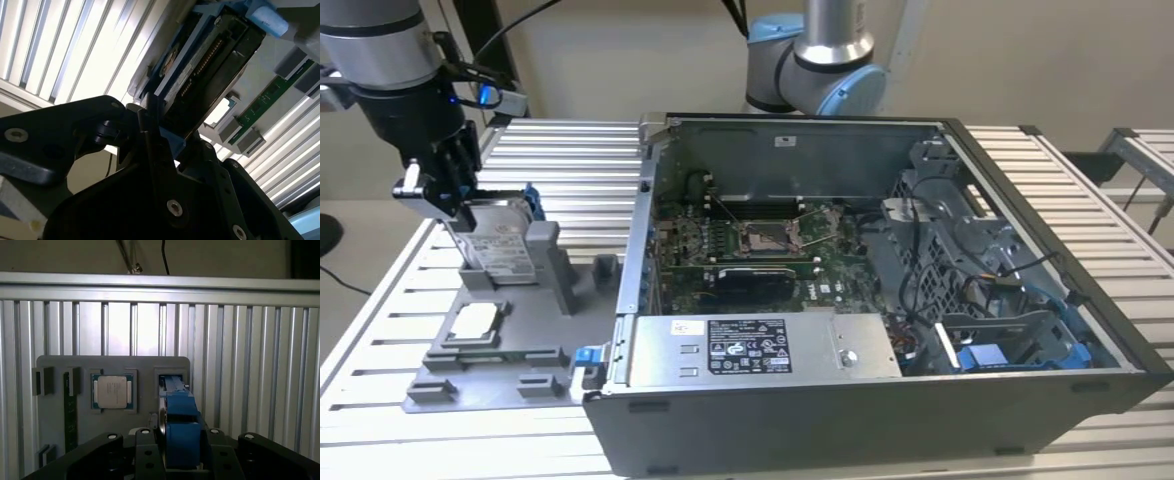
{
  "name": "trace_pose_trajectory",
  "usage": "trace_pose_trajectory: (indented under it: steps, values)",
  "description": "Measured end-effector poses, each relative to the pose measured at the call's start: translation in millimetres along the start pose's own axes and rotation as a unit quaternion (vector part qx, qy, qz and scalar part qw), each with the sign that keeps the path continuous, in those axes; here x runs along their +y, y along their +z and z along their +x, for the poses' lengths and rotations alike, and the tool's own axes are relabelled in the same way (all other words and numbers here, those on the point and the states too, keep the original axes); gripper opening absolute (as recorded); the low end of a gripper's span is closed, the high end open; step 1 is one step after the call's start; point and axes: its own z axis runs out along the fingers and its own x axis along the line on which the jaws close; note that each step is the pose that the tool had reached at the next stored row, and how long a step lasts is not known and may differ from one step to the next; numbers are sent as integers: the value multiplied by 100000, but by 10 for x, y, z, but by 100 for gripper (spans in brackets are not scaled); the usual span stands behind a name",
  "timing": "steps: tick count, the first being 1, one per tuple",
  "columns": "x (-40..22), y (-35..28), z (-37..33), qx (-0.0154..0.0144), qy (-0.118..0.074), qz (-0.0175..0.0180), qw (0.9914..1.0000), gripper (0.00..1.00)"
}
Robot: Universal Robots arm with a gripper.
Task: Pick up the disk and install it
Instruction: 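Pick up the disk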
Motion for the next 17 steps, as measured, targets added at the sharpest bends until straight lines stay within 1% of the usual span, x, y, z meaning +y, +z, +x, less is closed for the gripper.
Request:
trace_pose_trajectory:
  steps: [17]
  values:
    - [0, 0, -7, -16, -2, -4, 100000, 0]
